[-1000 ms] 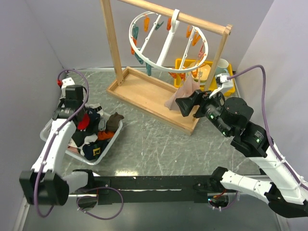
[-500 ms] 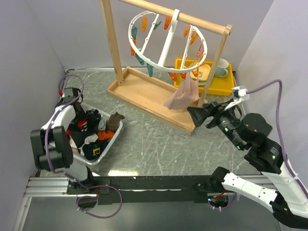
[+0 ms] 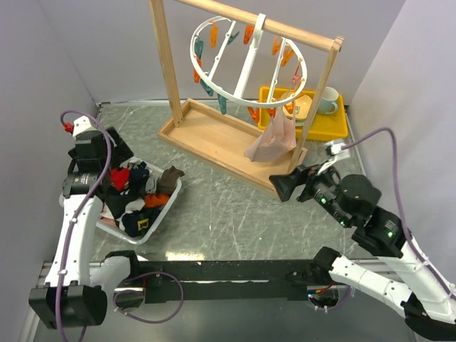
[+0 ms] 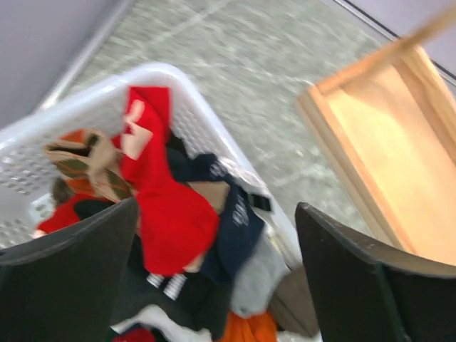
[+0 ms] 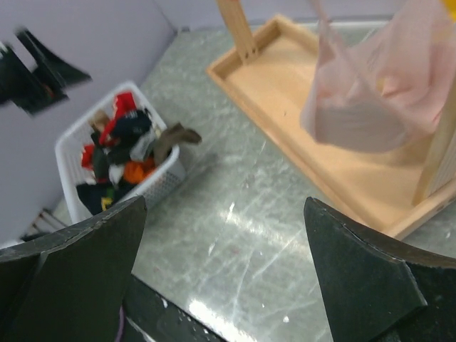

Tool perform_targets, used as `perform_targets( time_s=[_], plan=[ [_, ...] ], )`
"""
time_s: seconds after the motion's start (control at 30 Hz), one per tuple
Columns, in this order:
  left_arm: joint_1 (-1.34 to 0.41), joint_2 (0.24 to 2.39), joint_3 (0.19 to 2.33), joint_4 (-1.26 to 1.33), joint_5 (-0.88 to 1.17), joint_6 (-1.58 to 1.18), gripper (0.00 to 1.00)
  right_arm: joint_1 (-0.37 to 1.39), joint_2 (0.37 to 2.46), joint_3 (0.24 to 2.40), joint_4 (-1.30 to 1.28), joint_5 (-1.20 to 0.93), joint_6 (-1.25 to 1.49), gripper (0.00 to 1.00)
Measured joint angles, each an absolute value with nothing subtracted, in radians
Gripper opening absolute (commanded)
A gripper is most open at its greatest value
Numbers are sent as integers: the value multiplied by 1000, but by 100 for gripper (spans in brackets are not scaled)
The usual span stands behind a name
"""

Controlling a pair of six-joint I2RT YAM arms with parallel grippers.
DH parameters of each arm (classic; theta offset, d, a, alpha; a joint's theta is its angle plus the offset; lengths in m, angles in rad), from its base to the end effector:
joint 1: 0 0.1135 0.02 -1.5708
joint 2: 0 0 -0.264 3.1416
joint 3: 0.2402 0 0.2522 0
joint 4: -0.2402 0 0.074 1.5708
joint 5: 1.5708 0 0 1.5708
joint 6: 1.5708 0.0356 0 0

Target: Remove the socks clipped to the hanger

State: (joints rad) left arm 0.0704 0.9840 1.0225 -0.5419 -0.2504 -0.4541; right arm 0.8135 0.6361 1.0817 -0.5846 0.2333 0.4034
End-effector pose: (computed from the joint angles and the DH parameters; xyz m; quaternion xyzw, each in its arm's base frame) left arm 0.2102 0.0237 0.3504 -0.2828 0.8085 0.0093 0.5160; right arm 0.0818 0.0746 0.4150 -0.0778 0.7492 0.3005 0.5850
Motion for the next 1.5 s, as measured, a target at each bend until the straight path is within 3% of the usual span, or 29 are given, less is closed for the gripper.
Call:
perform_targets(
  time_s=[0.37,0.67,0.93,1.5],
  plan=[
    [-162,777,1006,-529,-91,-549,99,813,493,827,-522,130,435,100],
    [-319,554,674,-340,48,-689,99,813,416,609,-453,145,483,100],
    [-355,479,553,-300,74,-694,99,813,310,471,-442,235,496,100],
    [-355,449,544,-245,73,-673,99,813,291,471,-443,291,471,100]
  ],
)
